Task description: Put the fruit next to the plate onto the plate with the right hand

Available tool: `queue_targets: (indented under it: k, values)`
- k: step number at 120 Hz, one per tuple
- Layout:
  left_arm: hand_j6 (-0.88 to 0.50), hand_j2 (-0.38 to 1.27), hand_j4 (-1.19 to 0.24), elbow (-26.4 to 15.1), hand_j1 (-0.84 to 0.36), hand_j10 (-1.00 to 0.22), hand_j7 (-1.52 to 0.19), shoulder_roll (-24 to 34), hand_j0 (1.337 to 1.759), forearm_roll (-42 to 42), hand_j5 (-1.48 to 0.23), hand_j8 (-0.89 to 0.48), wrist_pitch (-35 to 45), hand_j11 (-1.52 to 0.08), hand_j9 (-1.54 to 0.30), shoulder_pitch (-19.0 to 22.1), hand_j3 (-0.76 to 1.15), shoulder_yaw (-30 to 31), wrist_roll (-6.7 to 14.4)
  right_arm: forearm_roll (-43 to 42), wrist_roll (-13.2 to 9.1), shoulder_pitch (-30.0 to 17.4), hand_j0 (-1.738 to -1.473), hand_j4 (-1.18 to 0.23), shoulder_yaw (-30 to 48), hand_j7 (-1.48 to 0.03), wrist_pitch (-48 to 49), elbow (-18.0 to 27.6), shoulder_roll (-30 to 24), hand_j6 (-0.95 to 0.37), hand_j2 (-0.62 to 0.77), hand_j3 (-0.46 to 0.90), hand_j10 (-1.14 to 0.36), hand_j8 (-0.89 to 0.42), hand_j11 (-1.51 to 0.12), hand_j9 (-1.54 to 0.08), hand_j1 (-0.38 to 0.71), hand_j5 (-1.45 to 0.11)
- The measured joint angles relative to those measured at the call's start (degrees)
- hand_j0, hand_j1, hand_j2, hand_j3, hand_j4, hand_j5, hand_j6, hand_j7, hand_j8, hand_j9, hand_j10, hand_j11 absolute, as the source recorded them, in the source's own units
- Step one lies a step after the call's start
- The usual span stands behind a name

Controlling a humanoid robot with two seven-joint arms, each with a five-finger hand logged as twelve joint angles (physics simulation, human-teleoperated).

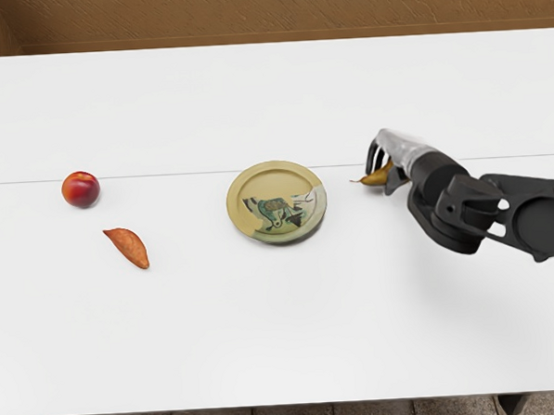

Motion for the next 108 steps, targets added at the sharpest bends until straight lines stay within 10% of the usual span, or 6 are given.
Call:
queue_targets:
  k: [75, 108]
  values:
    - [0.0, 0.0, 0.0, 0.0, 0.35, 0.0, 0.0, 0.0, 1.658, 0.0, 0.0, 0.0, 0.0, 0.0, 0.0, 0.0, 0.0, 0.0, 0.0, 0.54, 0.07, 5.26, -1.645, -0.86, 1.41, -1.13, 0.66, 12.0, 3.18, -0.52, 0.3, 0.0, -0.47, -0.43, -1.19, -1.16, 0.34, -1.15]
    - [0.0, 0.0, 0.0, 0.0, 0.35, 0.0, 0.0, 0.0, 1.658, 0.0, 0.0, 0.0, -0.02, 0.0, 0.0, 0.0, 0.0, 0.0, 0.0, 0.26, 0.06, 5.33, -1.644, -0.86, 1.51, -1.13, 1.2, 8.33, 9.86, -0.52, 0.31, 0.0, -0.47, -0.43, -1.17, -1.16, 0.35, -1.16]
